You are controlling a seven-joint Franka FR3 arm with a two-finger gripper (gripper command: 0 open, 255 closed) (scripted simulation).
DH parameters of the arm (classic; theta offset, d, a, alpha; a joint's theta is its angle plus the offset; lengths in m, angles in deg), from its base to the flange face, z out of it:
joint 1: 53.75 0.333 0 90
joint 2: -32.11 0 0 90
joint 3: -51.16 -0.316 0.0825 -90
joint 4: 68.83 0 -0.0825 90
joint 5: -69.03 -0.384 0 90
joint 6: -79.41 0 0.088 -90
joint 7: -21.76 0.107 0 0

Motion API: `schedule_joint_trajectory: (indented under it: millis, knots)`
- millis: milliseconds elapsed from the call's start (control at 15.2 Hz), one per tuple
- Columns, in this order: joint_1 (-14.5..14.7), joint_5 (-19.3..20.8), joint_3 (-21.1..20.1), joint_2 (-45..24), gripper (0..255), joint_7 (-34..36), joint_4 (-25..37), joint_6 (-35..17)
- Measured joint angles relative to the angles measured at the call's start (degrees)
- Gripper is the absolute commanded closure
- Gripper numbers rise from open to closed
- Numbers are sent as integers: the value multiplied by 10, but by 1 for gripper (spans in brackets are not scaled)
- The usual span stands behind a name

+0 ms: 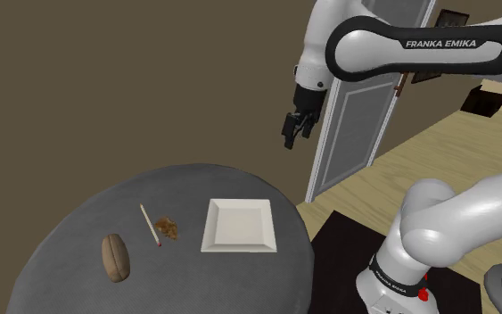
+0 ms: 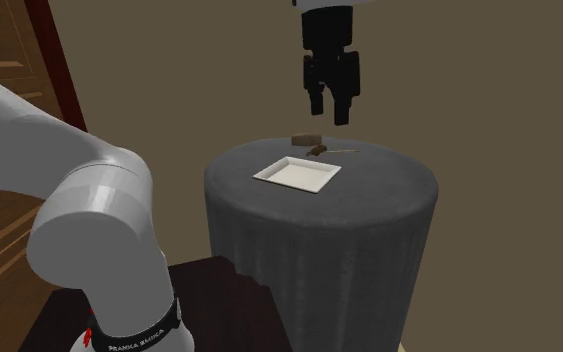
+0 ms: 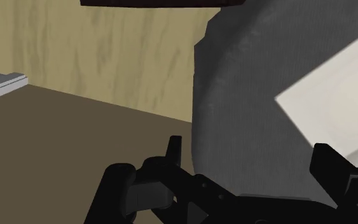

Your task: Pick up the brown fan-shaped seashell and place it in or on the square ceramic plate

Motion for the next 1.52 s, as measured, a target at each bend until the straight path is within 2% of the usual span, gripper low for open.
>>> schedule_joint_trajectory:
  millis: [264, 858, 1188, 1518]
  knots:
    - [20, -26, -31, -35, 0, 28, -13, -57]
    - [54, -63, -98, -158, 0, 82, 9, -179]
    - [69, -66, -139, -239, 0, 121, 48, -236]
    - [77, -48, -170, -331, 0, 155, 104, -285]
